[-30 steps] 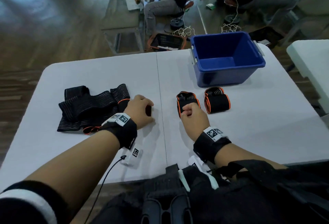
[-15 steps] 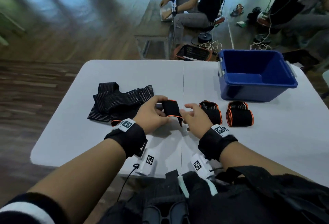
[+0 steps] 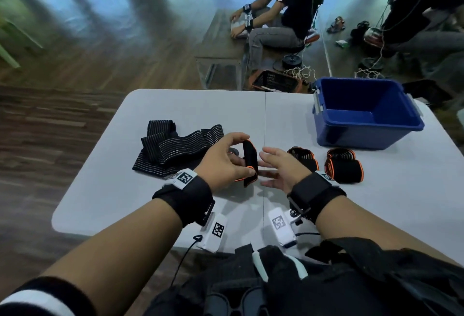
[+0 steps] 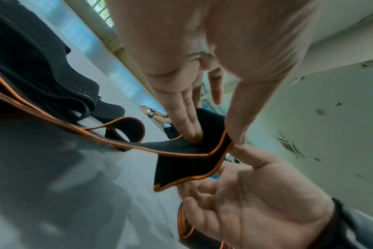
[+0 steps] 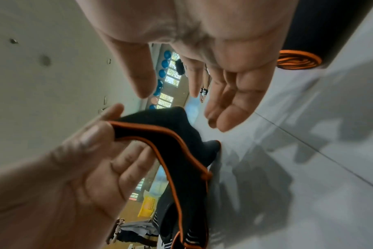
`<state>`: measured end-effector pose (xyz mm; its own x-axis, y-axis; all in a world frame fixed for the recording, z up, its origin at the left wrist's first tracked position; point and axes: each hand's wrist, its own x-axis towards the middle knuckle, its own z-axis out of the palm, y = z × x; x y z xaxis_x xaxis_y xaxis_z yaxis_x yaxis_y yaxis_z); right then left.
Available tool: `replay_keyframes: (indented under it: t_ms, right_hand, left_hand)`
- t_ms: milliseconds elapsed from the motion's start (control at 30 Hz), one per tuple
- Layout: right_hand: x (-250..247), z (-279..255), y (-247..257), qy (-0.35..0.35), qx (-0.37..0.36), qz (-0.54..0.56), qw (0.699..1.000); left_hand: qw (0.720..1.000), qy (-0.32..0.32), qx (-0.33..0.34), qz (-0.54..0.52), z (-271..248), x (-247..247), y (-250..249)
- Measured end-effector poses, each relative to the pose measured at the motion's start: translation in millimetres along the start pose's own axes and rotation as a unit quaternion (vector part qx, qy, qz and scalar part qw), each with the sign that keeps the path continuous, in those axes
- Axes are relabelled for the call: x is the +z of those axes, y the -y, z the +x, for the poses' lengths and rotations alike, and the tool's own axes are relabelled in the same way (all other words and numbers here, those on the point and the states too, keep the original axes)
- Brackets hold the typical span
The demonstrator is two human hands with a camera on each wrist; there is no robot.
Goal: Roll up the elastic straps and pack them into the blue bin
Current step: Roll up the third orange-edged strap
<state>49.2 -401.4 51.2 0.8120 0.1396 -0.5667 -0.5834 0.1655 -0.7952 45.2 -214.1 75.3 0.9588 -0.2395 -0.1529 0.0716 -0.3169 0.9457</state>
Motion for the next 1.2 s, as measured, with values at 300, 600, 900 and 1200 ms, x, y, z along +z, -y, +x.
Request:
replay_keyframes:
  t_ms: [300, 600, 900, 1200]
  right_hand:
    - [-10, -15, -16, 0.051, 0.046, 0.167, 0.983]
    - [-35, -18, -26, -0.16, -0.08, 0.009, 0.984]
    - [-29, -44, -37, -0.181, -0.15, -0.143, 0.961]
    - [-24, -51, -33, -0.171, -0.157, -0.139, 0.963]
  left_hand:
    - [0.998, 0.049, 0.033, -0.023, 7, 4, -15]
    - [0.99, 0.058, 0.017, 0.127, 40, -24, 10]
    - [0.89, 0.112, 0.001, 0.441, 87, -2, 50]
    - [0.854, 0.159, 0.021, 0.495, 88, -3, 51]
